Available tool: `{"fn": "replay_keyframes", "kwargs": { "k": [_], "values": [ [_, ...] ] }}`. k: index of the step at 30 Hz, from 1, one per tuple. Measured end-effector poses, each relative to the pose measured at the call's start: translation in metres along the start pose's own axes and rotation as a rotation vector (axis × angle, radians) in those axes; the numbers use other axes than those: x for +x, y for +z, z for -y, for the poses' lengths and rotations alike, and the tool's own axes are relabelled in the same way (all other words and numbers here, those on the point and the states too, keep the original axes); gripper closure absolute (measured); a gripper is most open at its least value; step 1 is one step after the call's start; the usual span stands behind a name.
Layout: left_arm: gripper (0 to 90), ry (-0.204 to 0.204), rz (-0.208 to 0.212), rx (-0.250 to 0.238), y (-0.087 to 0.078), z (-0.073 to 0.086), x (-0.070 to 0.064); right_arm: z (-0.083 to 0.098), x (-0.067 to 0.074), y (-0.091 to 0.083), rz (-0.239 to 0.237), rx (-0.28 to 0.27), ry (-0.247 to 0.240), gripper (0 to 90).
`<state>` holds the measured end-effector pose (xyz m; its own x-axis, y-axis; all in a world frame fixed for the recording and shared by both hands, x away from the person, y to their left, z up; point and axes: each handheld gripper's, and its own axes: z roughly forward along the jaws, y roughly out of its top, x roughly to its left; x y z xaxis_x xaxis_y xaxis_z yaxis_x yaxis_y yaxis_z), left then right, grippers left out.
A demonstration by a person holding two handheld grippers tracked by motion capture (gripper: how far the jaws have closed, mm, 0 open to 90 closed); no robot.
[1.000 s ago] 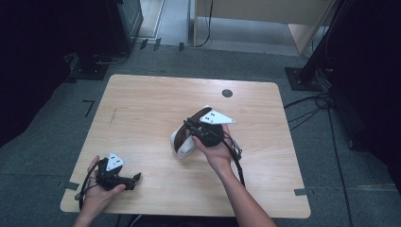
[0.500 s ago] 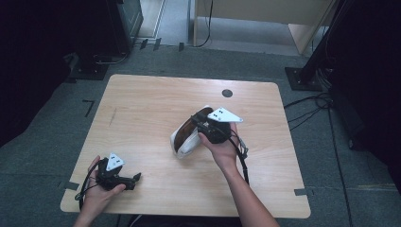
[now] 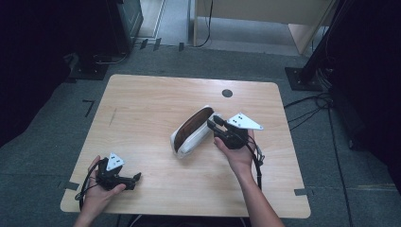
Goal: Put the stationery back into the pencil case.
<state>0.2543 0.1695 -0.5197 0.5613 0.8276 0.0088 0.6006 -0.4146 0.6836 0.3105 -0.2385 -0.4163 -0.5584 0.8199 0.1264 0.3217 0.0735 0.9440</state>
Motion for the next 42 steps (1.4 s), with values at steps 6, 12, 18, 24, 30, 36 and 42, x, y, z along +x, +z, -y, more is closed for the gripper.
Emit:
{"fn": "replay_keyframes", "kwargs": {
  "k": [6, 12, 18, 24, 30, 36, 42],
  "values": [
    [0.0, -0.001, 0.0, 0.0, 0.0, 0.0, 0.0, 0.023, -0.014, -0.019, 0.019, 0.028, 0.029, 67.0],
    [0.0, -0.001, -0.001, 0.001, 0.0, 0.0, 0.0, 0.047, -0.026, -0.035, 0.038, 0.063, 0.05, 66.7],
    [0.0, -0.001, -0.001, 0.002, 0.0, 0.0, 0.0, 0.072, -0.035, -0.046, 0.048, 0.098, 0.094, 65.1],
    [0.0, 0.0, -0.001, 0.002, 0.0, 0.0, 0.0, 0.096, -0.04, -0.048, 0.049, 0.149, 0.119, 62.6],
    [0.0, 0.0, -0.001, 0.002, 0.0, 0.0, 0.0, 0.106, -0.04, -0.047, 0.05, 0.175, 0.125, 62.5],
    [0.0, 0.0, -0.001, 0.002, 0.0, 0.0, 0.0, 0.115, -0.041, -0.044, 0.054, 0.207, 0.123, 62.7],
    [0.0, 0.0, -0.001, 0.002, 0.0, 0.0, 0.0, 0.12, -0.036, -0.044, 0.064, 0.243, 0.107, 62.1]
  ]
}}
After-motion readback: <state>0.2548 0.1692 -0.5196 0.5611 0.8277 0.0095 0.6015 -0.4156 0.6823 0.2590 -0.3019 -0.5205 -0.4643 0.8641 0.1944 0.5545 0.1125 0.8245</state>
